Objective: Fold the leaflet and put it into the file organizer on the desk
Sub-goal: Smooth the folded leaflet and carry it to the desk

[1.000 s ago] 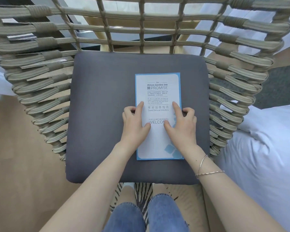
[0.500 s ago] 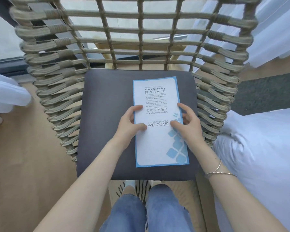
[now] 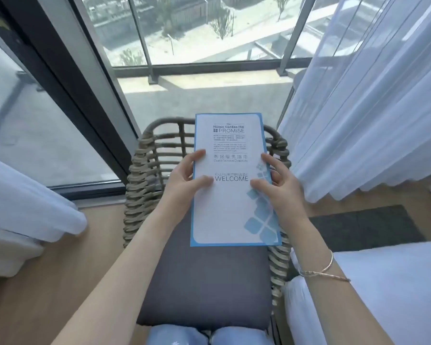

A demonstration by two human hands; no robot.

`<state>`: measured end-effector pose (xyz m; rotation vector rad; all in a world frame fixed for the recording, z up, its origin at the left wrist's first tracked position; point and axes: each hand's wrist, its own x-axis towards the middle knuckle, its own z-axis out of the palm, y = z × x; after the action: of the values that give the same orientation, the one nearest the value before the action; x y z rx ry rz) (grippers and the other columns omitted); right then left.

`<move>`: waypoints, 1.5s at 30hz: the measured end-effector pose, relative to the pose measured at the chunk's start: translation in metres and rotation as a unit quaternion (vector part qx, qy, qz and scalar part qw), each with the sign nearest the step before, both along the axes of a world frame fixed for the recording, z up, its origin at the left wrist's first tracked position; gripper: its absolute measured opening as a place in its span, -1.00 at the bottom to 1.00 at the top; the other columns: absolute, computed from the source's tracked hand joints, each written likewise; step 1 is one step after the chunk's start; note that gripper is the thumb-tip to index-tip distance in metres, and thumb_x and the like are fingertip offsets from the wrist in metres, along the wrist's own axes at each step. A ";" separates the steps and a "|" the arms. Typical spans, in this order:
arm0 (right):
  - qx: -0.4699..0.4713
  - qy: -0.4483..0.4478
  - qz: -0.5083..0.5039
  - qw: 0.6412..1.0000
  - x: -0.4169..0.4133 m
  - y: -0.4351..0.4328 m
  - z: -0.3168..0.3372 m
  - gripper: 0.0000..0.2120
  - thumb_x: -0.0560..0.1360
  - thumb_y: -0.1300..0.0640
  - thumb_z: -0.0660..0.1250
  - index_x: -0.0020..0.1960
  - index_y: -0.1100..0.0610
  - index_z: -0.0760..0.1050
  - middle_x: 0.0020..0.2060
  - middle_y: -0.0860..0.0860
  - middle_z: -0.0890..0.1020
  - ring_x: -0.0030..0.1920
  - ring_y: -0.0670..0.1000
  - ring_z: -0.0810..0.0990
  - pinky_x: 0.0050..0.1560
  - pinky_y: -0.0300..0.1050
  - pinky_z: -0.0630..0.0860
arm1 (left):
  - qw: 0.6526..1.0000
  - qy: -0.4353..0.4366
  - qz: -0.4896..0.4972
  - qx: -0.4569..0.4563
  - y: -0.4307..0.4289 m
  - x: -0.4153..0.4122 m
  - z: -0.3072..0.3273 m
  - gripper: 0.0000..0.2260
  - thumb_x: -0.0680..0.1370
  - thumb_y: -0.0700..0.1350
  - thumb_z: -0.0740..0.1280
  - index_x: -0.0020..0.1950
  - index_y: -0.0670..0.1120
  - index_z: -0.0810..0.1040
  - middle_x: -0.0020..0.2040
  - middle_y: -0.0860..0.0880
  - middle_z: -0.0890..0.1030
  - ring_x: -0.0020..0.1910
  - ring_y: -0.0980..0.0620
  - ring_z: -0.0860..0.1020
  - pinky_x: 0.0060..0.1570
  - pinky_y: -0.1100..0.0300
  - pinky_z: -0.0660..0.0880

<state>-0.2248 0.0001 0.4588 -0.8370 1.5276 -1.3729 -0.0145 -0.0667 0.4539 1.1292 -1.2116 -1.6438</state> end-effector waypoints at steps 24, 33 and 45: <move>-0.100 0.047 0.090 0.990 0.047 0.047 0.132 -0.30 0.35 0.48 0.46 0.34 -0.09 0.51 0.07 -0.17 0.68 -0.06 -0.25 0.68 -0.21 -0.37 0.59 | 0.987 0.019 0.093 -0.127 0.075 0.040 0.126 -0.37 0.33 -0.24 0.46 0.27 0.31 0.51 0.29 0.07 0.59 0.15 0.07 0.64 0.06 0.08 0.63; -0.088 0.019 0.188 0.978 0.094 0.028 0.135 -0.25 0.36 0.46 0.47 0.39 -0.12 0.45 0.07 0.00 0.73 -0.01 -0.01 0.74 -0.12 -0.15 0.68 | 0.975 -0.001 0.191 -0.114 0.098 0.094 0.123 -0.36 0.38 -0.26 0.46 0.31 0.32 0.47 0.14 0.25 0.65 0.12 0.13 0.65 -0.05 0.19 0.62; -0.079 -0.026 0.446 0.891 0.265 0.015 0.129 -0.28 0.36 0.40 0.50 0.32 -0.24 0.49 -0.01 -0.11 0.75 -0.03 -0.04 0.74 -0.16 -0.21 0.66 | 0.880 -0.019 0.459 -0.120 0.192 0.230 0.125 -0.37 0.33 -0.29 0.44 0.32 0.19 0.48 0.29 0.09 0.60 0.18 0.12 0.61 0.01 0.25 0.56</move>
<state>0.0401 0.0155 0.5880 -1.3663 0.7844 -0.8058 0.2154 0.1250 0.5790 1.2895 -0.6742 -0.7237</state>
